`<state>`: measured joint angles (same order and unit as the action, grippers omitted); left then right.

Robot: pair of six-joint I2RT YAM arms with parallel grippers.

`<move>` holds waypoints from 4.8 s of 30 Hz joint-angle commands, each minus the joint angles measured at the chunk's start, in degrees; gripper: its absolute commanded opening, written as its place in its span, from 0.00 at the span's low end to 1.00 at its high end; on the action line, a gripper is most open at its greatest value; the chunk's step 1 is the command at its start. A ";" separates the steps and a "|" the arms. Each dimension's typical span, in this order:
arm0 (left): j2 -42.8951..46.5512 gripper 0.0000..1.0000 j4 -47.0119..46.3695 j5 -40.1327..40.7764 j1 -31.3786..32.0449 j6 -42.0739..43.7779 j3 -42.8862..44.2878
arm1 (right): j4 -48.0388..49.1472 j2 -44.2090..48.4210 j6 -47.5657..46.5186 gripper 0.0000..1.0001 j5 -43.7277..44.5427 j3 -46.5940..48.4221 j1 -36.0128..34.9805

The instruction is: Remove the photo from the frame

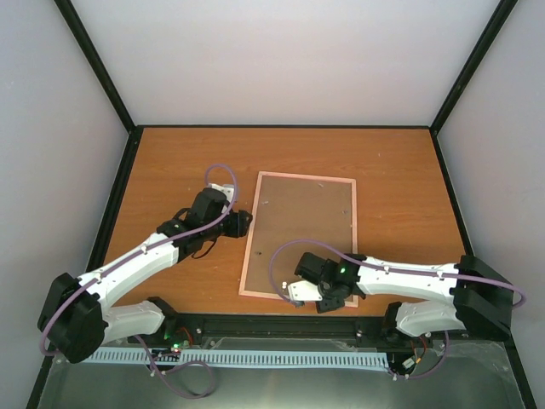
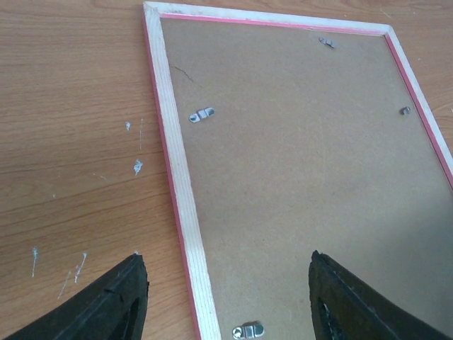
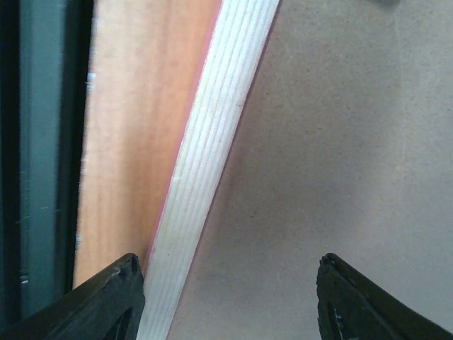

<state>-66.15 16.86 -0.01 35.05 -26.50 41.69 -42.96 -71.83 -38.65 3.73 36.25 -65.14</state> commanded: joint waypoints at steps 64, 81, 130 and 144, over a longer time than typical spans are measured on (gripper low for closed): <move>3.10 0.54 -6.14 -6.49 4.25 5.83 -3.57 | 10.40 -0.97 -15.81 0.23 -7.58 -6.14 30.83; 2.66 0.53 -2.18 4.89 21.18 13.04 -2.79 | 2.26 3.23 -12.37 0.03 -10.43 0.75 29.90; -12.15 0.40 -9.39 42.80 41.64 58.01 1.85 | -14.79 5.04 -3.35 0.03 -22.61 21.23 30.08; -6.23 0.07 0.33 38.99 41.23 56.48 7.31 | -19.76 6.74 -0.05 0.37 -24.01 27.91 30.08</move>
<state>-76.47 13.37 40.69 76.25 33.93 43.35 -60.82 -68.23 -41.39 -18.70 58.48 -35.22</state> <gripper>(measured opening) 0.240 0.237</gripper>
